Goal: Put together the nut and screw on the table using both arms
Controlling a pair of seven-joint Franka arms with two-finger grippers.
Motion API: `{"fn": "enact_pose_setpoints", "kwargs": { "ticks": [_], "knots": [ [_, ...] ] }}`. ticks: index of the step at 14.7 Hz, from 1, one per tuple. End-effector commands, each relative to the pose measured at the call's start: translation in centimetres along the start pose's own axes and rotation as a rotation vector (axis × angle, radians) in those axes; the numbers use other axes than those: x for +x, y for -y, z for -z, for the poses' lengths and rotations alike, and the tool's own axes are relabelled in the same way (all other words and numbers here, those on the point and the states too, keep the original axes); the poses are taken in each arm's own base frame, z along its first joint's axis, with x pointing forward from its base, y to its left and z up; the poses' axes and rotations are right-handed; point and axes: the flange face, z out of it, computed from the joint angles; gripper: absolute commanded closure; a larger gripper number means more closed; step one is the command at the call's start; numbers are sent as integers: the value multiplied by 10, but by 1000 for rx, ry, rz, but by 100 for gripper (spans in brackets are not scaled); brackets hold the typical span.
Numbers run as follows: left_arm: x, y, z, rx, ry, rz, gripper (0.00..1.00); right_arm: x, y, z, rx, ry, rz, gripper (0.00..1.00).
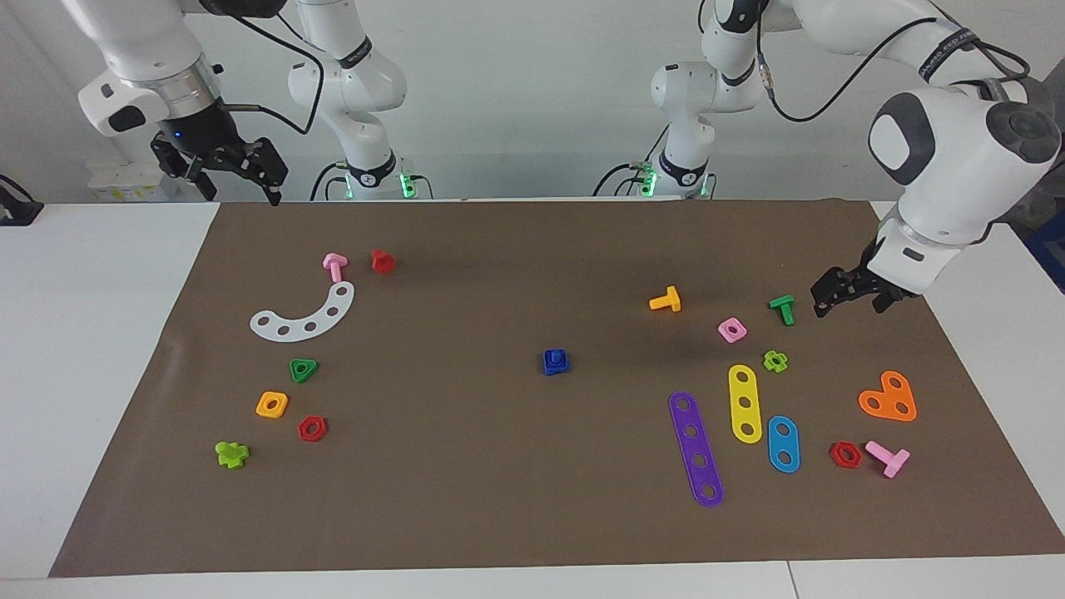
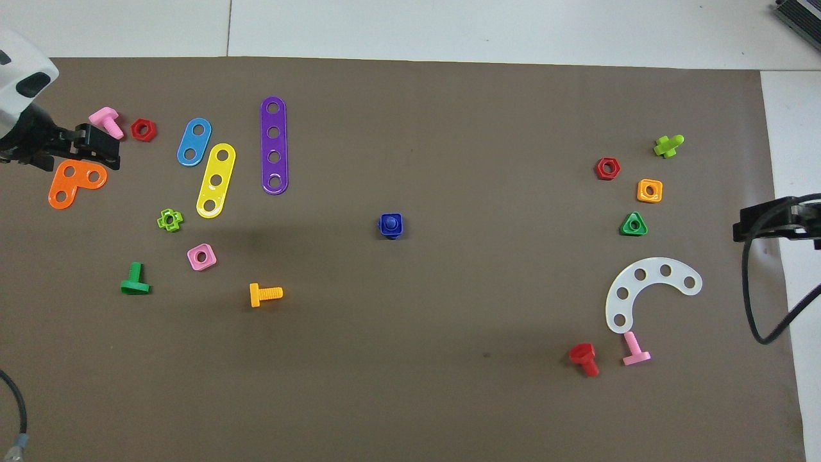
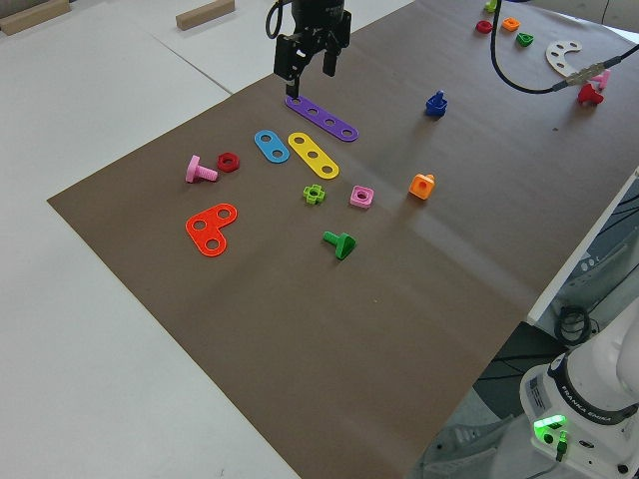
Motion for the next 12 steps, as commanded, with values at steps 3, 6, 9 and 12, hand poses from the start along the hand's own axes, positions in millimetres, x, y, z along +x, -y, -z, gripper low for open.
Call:
{"fn": "enact_pose_setpoints", "kwargs": {
  "ticks": [3, 6, 9, 12],
  "knots": [
    [-51, -8, 59, 21, -20, -21, 0, -4, 1, 1, 10, -9, 21, 0],
    [-51, -12, 66, 14, -46, -27, 0, -1, 4, 3, 122, -21, 5, 0],
    [-50, -14, 67, 14, -57, -30, 0, 3, 2, 1, 104, -42, -6, 0],
    [-50, -17, 67, 12, -64, -36, 0, 3, 2, 1, 51, -49, -15, 0]
  ]
}}
